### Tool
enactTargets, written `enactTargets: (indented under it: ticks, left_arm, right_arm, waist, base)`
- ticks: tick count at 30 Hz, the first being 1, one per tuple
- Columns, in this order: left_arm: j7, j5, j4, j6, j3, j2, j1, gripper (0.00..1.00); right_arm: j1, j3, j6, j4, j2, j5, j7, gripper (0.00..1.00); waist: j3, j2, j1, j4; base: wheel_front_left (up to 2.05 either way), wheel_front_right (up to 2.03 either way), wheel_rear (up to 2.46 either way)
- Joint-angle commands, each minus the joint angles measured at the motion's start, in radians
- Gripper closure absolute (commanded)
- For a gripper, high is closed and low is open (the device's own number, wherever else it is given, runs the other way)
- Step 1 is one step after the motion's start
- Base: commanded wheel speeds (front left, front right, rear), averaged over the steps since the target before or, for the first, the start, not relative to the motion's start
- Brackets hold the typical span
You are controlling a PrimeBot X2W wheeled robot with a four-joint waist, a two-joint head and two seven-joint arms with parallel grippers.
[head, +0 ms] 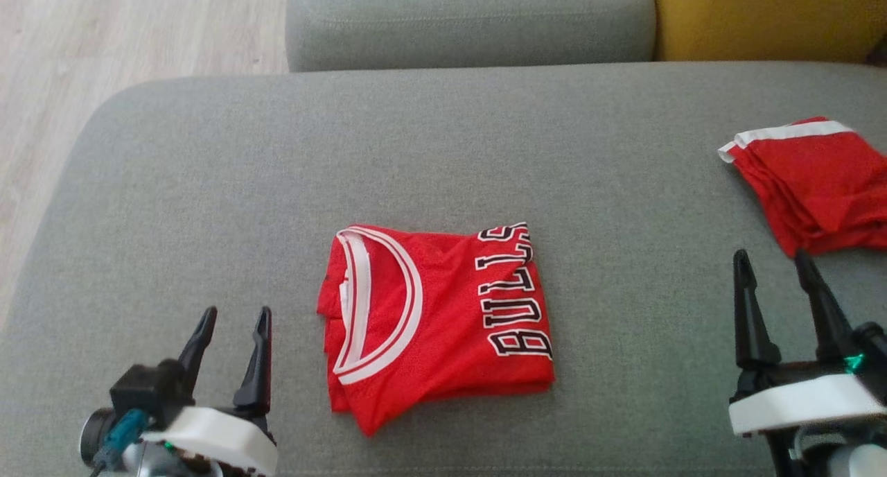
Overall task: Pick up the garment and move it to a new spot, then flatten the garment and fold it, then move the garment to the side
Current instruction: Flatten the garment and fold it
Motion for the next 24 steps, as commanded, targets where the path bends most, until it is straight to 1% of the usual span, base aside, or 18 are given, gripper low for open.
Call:
enactTargets:
  ticks: [1,12,24]
  left_arm:
    - [0.005,-0.008,-0.040,0.004,0.033,0.019,-0.028,0.00]
    - [0.014,-0.020,-0.045,0.012,0.033,0.027,-0.020,0.00]
    - [0.009,-0.025,-0.046,0.024,0.031,0.034,-0.023,0.00]
  right_arm:
    - [-0.013,0.023,-0.001,-0.031,-0.006,-0.001,0.007,0.00]
    - [0.006,0.032,-0.001,-0.016,-0.015,0.005,0.026,0.00]
    - [0.004,0.035,-0.001,-0.007,-0.011,0.009,0.034,0.00]
  waist:
    - [-0.014,-0.0001,0.0001,-0.001]
    - [-0.030,-0.0001,0.0001,-0.005]
    - [-0.031,-0.0001,0.0001,-0.007]
  base:
    - [0.00,0.00,0.00]
    - [0.00,0.00,0.00]
    - [0.00,0.00,0.00]
